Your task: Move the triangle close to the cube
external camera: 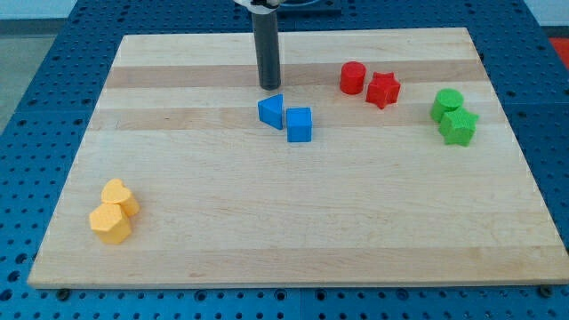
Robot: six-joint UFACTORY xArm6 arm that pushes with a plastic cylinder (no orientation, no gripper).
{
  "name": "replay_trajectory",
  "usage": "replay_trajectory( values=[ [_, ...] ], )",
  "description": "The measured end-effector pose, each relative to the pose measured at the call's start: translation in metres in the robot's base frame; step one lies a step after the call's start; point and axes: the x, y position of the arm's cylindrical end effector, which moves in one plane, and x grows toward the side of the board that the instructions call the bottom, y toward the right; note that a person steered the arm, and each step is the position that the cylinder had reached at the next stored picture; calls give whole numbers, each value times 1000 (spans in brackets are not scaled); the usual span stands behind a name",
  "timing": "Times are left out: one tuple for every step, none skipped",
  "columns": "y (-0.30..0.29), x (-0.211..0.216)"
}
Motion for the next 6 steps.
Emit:
replay_trajectory(
  values=[
    [18,2],
    [39,6],
    [68,13],
    [80,25],
    [81,44],
    [89,64]
  ],
)
